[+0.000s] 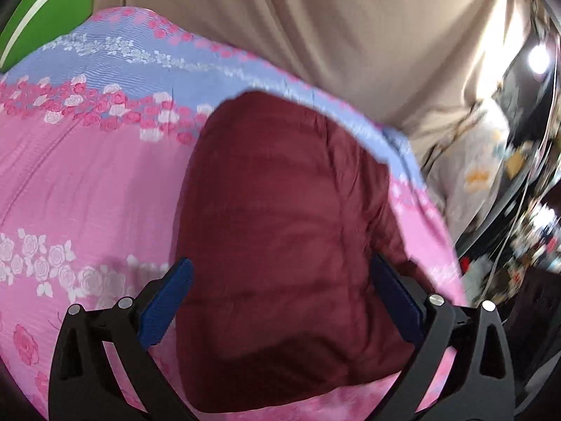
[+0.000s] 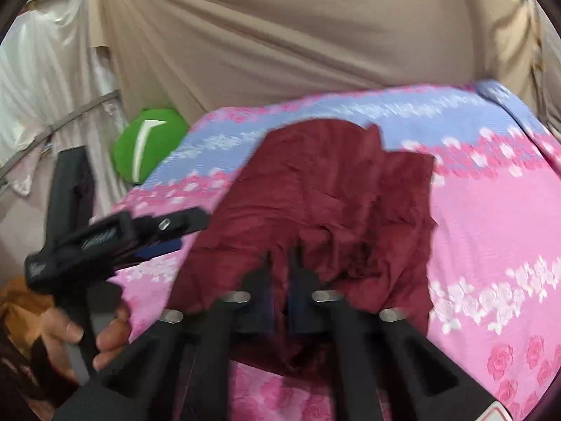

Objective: Fold large clothes

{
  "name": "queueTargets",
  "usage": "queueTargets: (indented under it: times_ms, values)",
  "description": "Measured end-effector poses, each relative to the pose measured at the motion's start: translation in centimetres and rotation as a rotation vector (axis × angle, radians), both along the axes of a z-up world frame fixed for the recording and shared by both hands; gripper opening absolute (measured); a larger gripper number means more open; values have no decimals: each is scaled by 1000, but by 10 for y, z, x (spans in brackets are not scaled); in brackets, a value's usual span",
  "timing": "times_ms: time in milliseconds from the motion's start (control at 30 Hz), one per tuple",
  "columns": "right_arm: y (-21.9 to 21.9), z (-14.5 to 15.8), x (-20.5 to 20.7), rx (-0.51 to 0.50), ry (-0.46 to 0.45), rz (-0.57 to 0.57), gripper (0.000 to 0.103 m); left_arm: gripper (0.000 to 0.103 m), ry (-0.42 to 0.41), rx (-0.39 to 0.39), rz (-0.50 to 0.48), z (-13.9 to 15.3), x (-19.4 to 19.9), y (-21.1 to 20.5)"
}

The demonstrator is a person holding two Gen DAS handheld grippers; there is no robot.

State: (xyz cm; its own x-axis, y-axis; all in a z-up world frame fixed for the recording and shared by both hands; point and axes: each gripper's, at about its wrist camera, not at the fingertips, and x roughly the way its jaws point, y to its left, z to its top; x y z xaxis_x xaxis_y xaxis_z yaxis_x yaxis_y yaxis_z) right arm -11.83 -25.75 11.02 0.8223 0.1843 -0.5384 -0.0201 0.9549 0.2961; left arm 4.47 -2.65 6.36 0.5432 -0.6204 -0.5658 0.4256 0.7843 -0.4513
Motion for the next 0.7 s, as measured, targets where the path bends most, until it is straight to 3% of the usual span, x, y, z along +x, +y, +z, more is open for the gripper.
queueTargets:
  times_ms: [200,300,367,433,500,600,667,700]
  values:
    - [-58,-62,-10,245,135,-124,3,96,-32,206,-38,-32,-3,-34]
    - [-69,-103,-5,359,196,-130,0,98,-60,284,-45,-47,-6,-47]
    - [-78,-112,-4,444,212,-121,0,98,-72,315,-41,-53,-6,-52]
    - [-80,-101,-5,427,226,-116,4,98,-56,309,-42,-55,-2,-51]
    - [-78,-81,-8,367,206,-132,13,98,-48,306,-38,-55,-1,-50]
    - [-70,-34,-10,189,117,-168,27,98,-49,308,-29,-56,0,-50]
    - [-65,-10,1,115,60,-179,46,98,-52,312,-26,-56,0,-52]
    - [-64,-4,10,95,49,-186,46,98,-52,314,-24,-56,0,-52]
